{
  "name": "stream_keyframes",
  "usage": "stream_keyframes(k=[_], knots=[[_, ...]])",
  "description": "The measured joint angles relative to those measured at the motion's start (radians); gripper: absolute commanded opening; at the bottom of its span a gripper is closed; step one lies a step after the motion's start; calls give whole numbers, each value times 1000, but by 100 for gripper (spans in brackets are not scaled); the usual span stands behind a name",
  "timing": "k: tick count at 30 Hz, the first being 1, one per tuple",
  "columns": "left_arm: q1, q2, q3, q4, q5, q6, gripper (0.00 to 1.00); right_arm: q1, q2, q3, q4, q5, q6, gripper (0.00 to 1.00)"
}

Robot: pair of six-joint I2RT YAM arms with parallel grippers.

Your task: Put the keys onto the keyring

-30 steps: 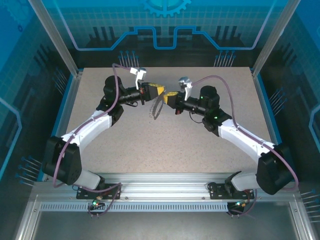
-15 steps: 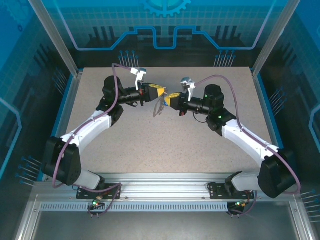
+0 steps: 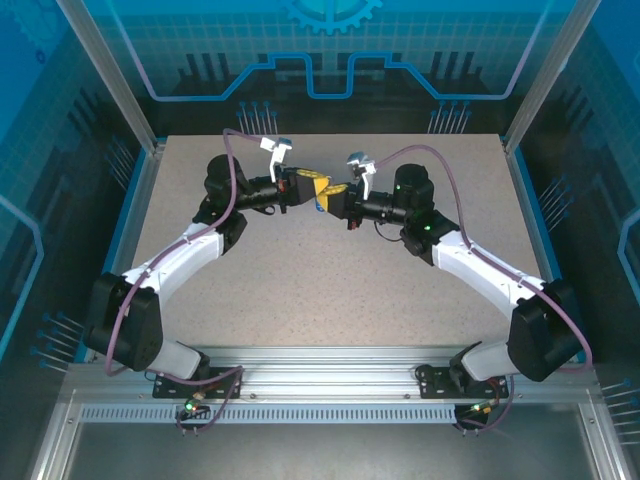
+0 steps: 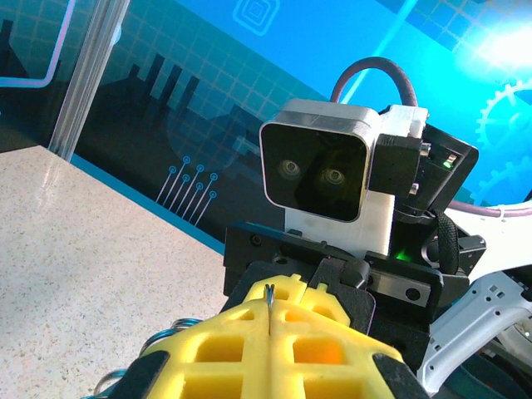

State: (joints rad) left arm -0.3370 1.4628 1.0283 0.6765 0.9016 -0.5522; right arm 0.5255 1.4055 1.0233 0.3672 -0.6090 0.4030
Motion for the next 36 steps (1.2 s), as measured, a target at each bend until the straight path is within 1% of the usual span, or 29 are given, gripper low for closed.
stream_keyframes(k=[4,5,8,9,10,12,18,24,30,36], knots=[[0,0,-5,13,-7,-8,0,-1,0,-2,2,3,6,0],[0,0,-5,16,-8,-15,0,-1,-1,-3,2,6,8,4],[-1,0,-10,27,-16,-27,0,-4,-13,-17,3,12,16,27],[-2,0,-11,30,-18,-30,0,-5,-21,-27,2,16,20,33],[-4,0,-12,35,-23,-34,0,-8,-34,-44,-1,18,24,38],[-8,0,-12,44,-34,-40,0,-20,-64,-83,-5,18,24,41],[-13,0,-16,84,-46,-60,0,-83,-204,-199,-48,29,27,44],[-13,0,-22,136,-60,-98,0,-121,-302,-211,-60,56,50,42],[-13,0,-40,176,-77,-124,0,-122,-278,-172,-34,93,126,40],[-13,1,-51,209,-99,-150,0,-121,-201,-105,69,108,221,40]])
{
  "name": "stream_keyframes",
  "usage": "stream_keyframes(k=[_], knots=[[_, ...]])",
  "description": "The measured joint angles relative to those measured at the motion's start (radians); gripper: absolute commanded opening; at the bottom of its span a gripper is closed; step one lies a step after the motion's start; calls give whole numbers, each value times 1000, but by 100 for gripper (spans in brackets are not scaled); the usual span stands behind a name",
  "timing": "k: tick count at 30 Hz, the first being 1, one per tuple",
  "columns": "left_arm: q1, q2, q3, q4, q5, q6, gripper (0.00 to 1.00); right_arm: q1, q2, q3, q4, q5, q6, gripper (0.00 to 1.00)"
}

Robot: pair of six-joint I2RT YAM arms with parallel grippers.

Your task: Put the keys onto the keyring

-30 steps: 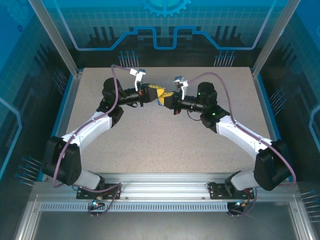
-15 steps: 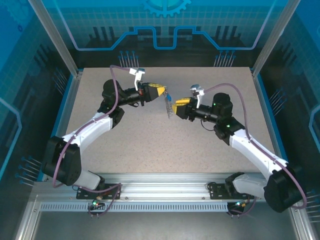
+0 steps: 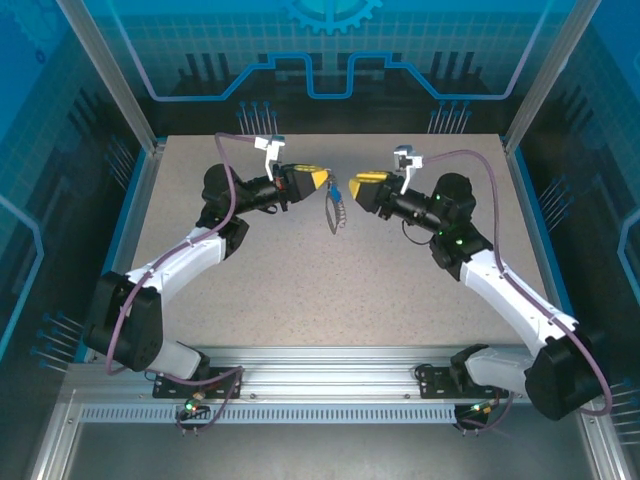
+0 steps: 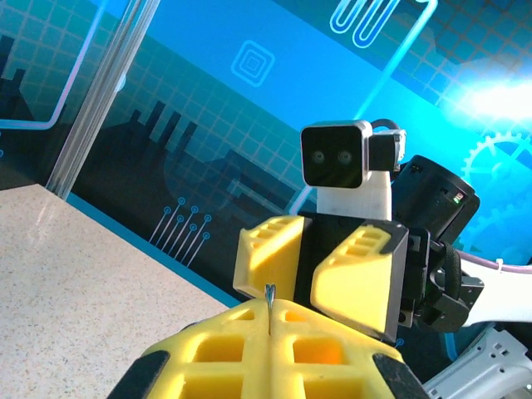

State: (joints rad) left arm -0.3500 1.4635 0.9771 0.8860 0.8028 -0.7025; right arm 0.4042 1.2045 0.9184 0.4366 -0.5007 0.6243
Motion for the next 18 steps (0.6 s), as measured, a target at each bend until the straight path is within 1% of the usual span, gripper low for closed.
stream_keyframes(k=[6,12,18], knots=[[0,3,-14,39,-18,-27,0,17,70,41,74,3,57,40],[0,9,-17,57,-25,-41,0,51,111,68,114,3,76,39],[0,10,-18,80,-29,-59,0,72,131,79,128,3,84,36]])
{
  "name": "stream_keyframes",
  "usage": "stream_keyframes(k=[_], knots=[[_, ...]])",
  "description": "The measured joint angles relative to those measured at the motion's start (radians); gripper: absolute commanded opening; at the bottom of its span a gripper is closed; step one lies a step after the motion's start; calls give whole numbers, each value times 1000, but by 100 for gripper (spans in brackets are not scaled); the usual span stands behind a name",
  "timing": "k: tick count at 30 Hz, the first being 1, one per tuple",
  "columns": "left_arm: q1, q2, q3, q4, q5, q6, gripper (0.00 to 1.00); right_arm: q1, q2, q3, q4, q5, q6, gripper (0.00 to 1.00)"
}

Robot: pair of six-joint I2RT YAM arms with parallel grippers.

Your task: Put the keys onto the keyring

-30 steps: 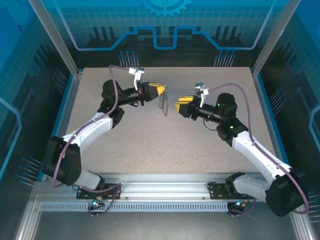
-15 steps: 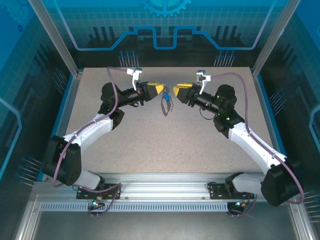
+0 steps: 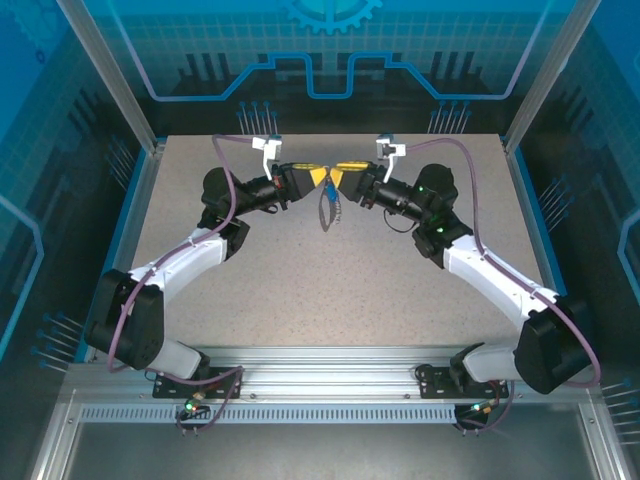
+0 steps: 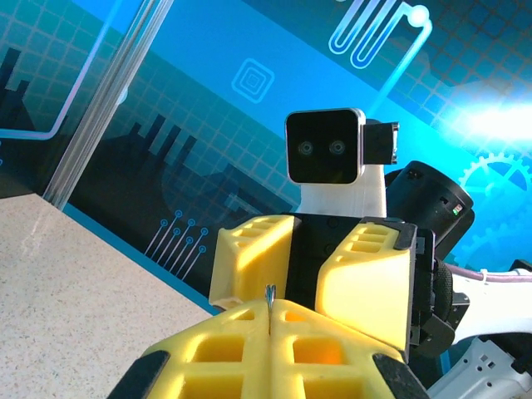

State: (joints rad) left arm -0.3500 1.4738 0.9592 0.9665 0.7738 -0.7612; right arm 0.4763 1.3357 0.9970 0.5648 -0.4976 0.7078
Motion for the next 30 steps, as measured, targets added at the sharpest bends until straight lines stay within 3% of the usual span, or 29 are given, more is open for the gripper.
stream_keyframes(k=[15,21,27,30], knots=[[0,6,-1,12,0,0,0,14,32,13,6,-11,7,17],[0,7,-9,17,-8,-4,0,14,33,13,5,-18,3,0],[0,8,-13,35,-10,-12,0,13,33,29,-13,-27,-14,0],[3,8,-12,35,-6,-8,22,6,33,49,-54,-50,-35,0]])
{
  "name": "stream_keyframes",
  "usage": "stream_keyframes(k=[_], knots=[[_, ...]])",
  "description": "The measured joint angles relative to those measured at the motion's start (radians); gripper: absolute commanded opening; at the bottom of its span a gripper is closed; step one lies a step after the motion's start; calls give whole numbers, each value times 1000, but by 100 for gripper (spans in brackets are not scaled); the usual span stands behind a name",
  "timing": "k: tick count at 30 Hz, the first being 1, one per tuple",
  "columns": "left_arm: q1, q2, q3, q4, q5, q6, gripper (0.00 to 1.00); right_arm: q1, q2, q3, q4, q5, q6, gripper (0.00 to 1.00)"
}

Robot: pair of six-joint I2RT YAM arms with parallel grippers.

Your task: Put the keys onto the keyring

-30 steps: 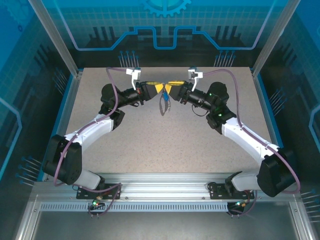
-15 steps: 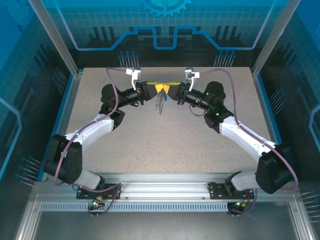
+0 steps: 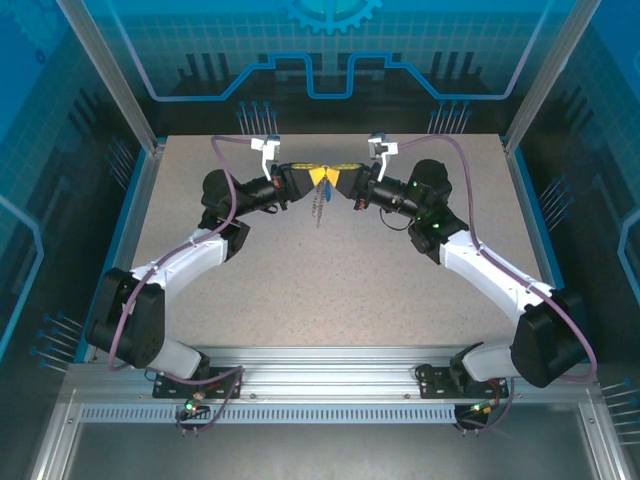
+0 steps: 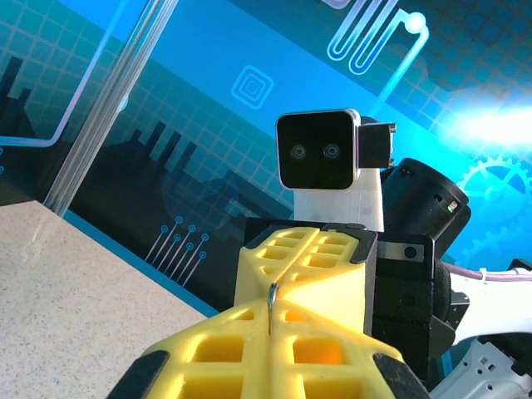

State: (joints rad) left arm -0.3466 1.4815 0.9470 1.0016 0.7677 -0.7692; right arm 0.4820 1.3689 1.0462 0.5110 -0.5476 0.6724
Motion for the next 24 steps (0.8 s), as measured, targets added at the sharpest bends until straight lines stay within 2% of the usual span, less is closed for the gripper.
stream_keyframes(k=[4,9,16,24], knots=[[21,0,6,-23,43,3,38,-26,4,56,-86,-66,-48,0],[61,-4,56,-139,99,71,46,-61,6,148,-227,-162,-139,0],[71,-15,126,-346,182,211,48,-73,34,257,-426,-285,-278,0],[77,-15,182,-513,258,329,48,-86,70,289,-562,-344,-374,0]])
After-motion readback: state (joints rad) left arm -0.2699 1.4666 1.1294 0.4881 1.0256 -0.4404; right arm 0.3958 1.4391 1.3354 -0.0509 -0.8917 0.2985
